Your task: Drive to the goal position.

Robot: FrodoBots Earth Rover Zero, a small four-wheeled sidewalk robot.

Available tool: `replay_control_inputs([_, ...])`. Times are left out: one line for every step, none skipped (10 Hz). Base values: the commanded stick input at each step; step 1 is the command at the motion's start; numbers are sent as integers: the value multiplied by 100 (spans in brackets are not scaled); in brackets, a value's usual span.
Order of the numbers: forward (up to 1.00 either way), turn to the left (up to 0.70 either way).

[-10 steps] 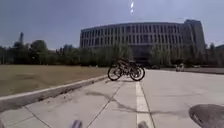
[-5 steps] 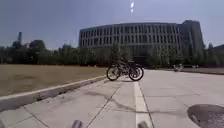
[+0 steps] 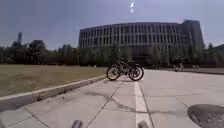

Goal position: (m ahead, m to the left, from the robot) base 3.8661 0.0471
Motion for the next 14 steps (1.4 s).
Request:
replay_control_inputs([85, 0])
replay_control_inputs([85, 0])
replay_control_inputs([85, 0])
replay_control_inputs([85, 0])
replay_control_inputs([85, 0])
replay_control_inputs([85, -2])
replay_control_inputs([85, -21])
replay_control_inputs([85, -34])
replay_control_inputs([85, -13])
replay_control_inputs([85, 0])
replay_control_inputs([85, 0])
replay_control_inputs([85, -34])
replay_control_inputs([85, -34])
replay_control_inputs([85, -34])
